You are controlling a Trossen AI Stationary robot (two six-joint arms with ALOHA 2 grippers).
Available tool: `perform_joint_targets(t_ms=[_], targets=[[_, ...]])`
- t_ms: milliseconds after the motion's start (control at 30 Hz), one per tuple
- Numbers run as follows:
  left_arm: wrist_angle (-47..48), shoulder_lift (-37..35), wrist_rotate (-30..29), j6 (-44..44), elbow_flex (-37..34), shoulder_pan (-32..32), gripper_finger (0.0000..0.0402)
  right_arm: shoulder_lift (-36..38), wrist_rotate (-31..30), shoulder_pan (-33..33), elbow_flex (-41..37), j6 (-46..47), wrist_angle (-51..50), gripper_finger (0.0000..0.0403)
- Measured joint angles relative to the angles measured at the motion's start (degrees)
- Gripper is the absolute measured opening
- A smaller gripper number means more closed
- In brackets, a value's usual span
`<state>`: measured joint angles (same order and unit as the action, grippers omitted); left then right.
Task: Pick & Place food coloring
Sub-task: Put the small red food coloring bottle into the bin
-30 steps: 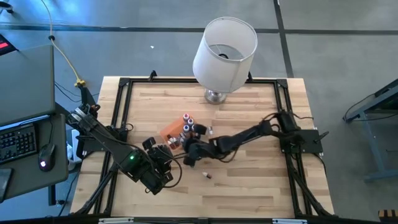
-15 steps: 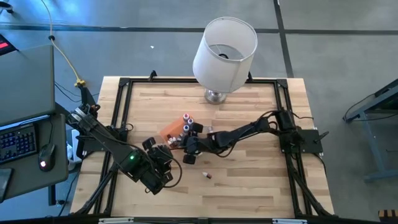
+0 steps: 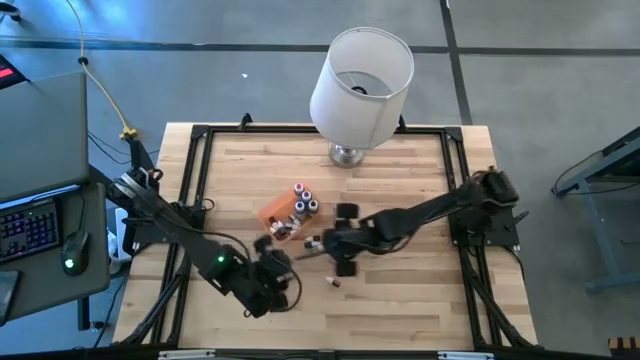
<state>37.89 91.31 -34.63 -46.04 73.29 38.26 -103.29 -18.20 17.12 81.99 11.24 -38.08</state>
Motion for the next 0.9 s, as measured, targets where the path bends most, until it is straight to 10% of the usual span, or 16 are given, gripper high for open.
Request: perform_joint_targets(t_ms=[267,567,900], targets=[[-41.9,3.3,9.9,20.3,-14.2,-1.9,0.017,12.9,-4.0,5.8,-15.5,9.2,0.4,0.0132],[-51.0,12.3,24.2,26.8,-15.6,-12.6,0.017,28.3,-1.9,8.0,-44.9,7.8,31.7,0.0123],[-58.5,19.8,34.8,29.3,-15.1,-18.2,0.017,40.1,-1.2,6.9,-57.2,6.6,46.4,0.0123]])
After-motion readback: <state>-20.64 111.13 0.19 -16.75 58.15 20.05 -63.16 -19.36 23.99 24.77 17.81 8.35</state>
